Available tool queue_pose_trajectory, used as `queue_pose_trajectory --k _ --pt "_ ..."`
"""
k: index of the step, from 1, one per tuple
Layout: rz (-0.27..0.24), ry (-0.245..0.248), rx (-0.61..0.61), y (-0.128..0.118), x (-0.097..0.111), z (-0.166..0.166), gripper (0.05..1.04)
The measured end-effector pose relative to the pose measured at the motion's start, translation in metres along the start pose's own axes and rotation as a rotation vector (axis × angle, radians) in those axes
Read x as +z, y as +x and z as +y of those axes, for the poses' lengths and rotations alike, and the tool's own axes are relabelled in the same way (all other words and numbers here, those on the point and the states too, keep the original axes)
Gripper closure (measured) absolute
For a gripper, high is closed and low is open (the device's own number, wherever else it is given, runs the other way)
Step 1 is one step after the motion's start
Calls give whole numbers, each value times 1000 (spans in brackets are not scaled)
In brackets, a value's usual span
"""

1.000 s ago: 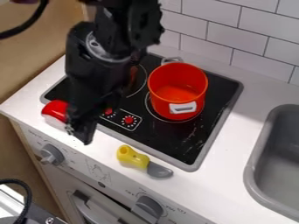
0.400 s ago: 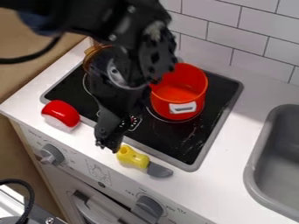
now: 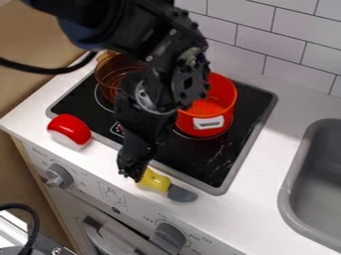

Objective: Put knife in the red pot

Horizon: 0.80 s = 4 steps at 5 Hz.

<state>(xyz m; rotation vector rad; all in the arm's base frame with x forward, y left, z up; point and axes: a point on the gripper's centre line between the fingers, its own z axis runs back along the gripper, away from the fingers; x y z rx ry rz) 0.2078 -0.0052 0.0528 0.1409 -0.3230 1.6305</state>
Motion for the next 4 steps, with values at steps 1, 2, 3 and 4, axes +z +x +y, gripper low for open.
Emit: queue_pose_trajectory --k 1,2,3,4 --pt "-7 10 26 -7 -7 2 85" --pt "-11 10 46 -12 -14 6 85" --pt "-27 10 79 -15 -21 9 84" --pt "-31 -12 83 -16 -25 10 85"
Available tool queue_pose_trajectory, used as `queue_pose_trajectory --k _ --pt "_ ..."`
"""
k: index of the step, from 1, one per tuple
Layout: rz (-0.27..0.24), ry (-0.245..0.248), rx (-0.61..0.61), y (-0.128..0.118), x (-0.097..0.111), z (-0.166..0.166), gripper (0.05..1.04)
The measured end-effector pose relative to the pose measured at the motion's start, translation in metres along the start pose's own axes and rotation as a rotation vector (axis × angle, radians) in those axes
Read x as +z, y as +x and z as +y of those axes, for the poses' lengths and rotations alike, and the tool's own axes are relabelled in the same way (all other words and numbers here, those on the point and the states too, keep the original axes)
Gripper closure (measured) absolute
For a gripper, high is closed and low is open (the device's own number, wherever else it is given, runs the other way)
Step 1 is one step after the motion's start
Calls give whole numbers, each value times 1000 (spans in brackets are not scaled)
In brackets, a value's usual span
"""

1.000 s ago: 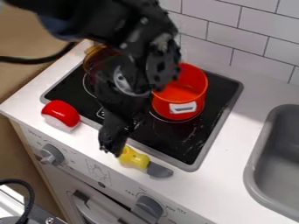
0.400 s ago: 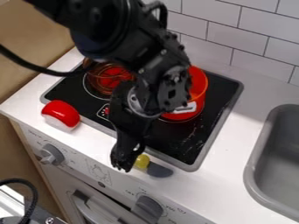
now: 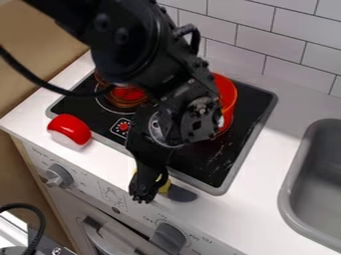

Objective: Put knife in the red pot

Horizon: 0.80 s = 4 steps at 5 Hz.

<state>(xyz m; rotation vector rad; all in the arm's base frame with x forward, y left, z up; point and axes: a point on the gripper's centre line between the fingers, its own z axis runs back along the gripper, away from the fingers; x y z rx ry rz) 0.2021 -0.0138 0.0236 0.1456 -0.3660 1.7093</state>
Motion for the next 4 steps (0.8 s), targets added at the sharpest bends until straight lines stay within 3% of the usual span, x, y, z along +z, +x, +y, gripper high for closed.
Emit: queue_pose_trajectory --k 1,3,4 --pt "5 -2 3 -2 0 1 127" --pt "39 19 11 0 -1 -3 664" --pt "40 30 3 2 0 -2 713"
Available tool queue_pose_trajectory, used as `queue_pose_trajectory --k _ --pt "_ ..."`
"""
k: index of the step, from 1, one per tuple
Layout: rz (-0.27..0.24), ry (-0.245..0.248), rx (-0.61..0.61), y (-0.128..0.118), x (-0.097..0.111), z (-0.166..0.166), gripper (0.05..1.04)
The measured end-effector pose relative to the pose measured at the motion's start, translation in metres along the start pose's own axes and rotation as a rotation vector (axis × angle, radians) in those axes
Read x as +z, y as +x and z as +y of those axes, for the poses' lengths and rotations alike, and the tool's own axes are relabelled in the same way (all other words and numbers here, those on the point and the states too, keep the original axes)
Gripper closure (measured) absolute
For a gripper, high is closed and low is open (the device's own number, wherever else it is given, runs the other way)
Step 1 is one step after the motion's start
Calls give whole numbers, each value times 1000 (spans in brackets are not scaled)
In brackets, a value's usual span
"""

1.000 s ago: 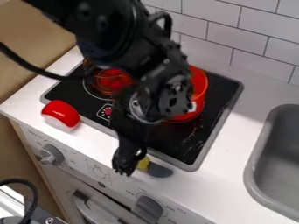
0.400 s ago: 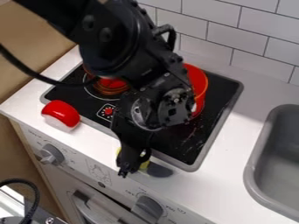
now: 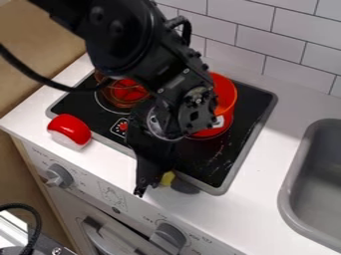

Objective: Put knife in the red pot

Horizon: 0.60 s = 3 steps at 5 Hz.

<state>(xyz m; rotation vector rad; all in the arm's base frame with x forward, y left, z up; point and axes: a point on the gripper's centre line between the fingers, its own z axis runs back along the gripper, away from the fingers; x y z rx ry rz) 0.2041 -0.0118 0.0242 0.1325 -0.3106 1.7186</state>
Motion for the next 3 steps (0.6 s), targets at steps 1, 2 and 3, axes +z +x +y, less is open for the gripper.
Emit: queue_pose_trajectory --k 1,2,3 --pt "-2 35 -5 2 1 3 713" --pt "4 69 -12 4 16 1 712" --pt "19 97 -4 8 39 -6 713"
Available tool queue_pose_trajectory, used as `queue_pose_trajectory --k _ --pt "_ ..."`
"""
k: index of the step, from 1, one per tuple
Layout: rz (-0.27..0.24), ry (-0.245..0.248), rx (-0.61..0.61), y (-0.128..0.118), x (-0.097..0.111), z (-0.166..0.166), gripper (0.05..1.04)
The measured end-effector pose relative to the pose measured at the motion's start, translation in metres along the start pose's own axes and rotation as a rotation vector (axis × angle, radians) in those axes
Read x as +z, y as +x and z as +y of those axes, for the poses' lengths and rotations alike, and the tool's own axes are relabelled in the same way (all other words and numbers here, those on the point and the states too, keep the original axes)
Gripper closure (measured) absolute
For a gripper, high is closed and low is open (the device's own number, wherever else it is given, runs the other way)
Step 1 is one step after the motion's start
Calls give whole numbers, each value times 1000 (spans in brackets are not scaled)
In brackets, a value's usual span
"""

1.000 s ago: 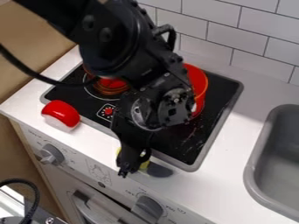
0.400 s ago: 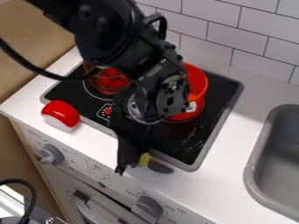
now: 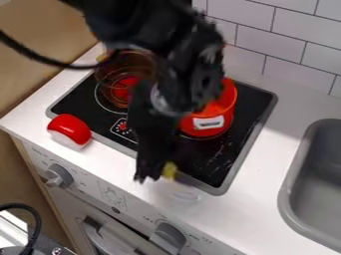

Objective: Put knife in the red pot

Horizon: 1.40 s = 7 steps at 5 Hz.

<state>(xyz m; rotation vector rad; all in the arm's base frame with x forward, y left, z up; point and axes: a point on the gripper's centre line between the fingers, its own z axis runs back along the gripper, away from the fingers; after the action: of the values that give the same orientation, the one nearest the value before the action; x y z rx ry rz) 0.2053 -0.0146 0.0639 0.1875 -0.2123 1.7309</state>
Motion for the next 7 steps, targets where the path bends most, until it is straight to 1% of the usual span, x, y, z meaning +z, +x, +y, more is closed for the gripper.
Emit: queue_pose_trajectory --k 1,2,3,4,5,6,7 --pt "-9 17 -8 6 29 -15 713" --pt "-1 -10 -4 12 51 -36 713" --pt "-4 -27 8 13 58 -70 712" --pt "-19 -54 25 10 56 -93 713" --pt "-10 -79 49 8 50 -115 713" --pt "-16 -106 62 5 43 -126 642" --pt "-23 -113 65 5 42 -127 342"
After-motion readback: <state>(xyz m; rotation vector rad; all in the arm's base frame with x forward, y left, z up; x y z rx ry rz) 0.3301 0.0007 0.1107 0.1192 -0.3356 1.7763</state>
